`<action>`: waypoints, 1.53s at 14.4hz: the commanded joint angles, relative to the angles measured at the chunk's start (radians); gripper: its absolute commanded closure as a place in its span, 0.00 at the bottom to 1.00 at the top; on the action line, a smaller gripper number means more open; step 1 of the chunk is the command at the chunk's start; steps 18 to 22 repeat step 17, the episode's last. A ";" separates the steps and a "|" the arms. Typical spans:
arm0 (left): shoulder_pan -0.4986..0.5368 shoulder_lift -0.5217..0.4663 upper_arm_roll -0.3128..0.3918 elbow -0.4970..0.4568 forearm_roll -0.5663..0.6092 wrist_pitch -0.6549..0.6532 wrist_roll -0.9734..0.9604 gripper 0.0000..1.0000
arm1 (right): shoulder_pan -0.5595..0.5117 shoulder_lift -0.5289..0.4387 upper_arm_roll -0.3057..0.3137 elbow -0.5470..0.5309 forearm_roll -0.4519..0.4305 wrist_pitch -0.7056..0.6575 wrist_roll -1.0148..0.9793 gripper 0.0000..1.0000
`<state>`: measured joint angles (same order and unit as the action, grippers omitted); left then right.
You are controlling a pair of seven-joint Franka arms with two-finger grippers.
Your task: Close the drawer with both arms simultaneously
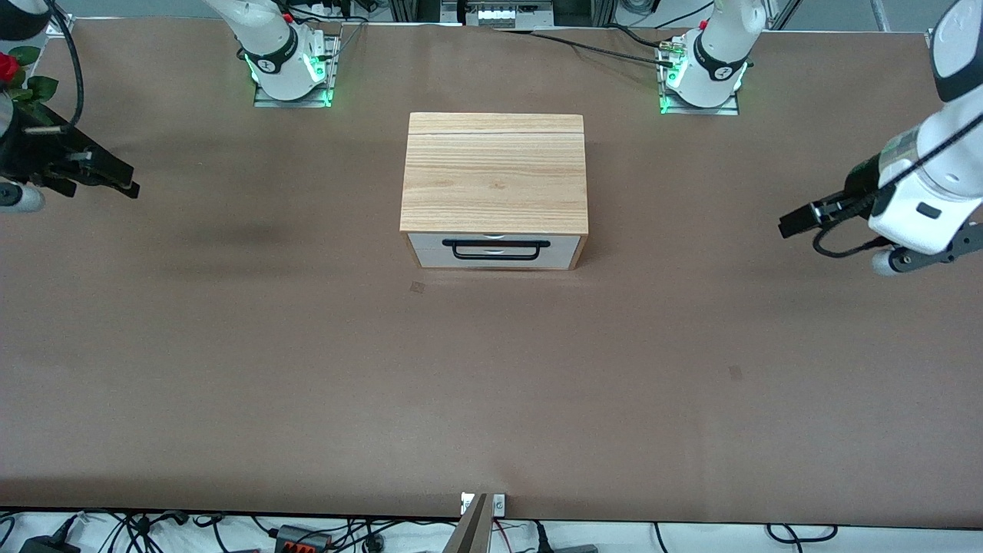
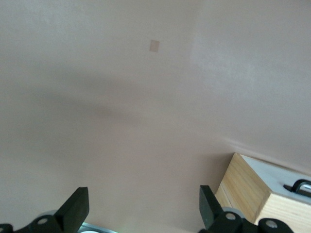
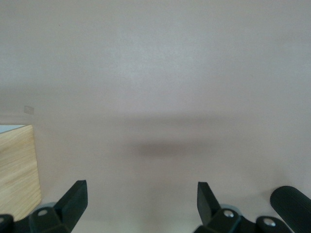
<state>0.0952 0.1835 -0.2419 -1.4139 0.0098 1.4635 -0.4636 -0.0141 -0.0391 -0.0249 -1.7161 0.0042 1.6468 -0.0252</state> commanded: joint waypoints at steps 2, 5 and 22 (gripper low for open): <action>0.014 -0.157 -0.013 -0.204 -0.018 0.079 -0.003 0.00 | -0.018 0.007 0.026 -0.014 -0.009 -0.021 -0.001 0.00; 0.014 -0.180 -0.013 -0.243 -0.018 0.109 -0.001 0.00 | -0.015 0.013 0.026 0.006 -0.009 -0.024 -0.002 0.00; 0.012 -0.161 -0.004 -0.234 -0.025 0.106 0.072 0.00 | -0.014 0.013 0.026 0.007 -0.010 -0.030 -0.002 0.00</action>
